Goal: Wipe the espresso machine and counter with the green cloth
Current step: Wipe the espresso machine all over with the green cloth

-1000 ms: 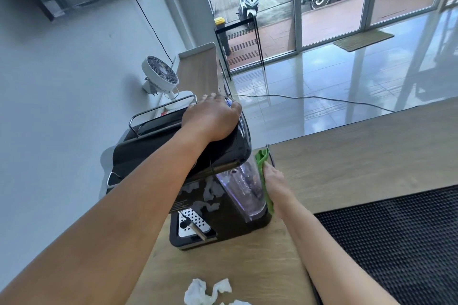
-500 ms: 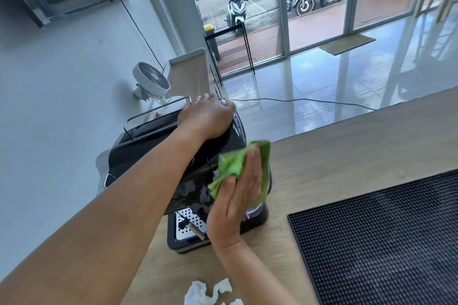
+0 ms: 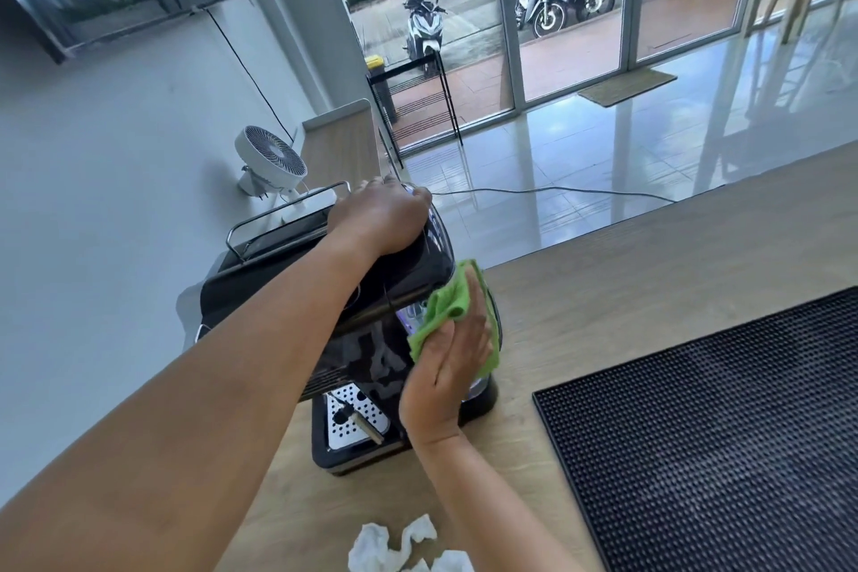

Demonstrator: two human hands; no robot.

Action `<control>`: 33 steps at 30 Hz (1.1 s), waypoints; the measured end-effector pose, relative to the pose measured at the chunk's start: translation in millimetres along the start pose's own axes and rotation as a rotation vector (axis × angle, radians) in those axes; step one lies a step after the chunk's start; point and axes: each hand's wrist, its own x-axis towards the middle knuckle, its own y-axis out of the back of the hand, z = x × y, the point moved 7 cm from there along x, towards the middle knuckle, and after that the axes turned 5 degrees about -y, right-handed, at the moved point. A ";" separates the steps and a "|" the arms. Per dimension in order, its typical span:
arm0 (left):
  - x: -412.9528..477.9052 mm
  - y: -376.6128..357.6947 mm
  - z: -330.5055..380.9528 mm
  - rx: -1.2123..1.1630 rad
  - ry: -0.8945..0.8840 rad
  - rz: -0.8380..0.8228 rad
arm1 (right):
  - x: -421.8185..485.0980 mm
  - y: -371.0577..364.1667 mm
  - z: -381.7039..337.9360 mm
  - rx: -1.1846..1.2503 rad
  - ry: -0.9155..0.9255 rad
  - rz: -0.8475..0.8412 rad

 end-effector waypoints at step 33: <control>-5.3 1.6 4.2 0.021 -0.014 0.007 | 22.6 9.3 92.9 0.183 -0.846 -0.246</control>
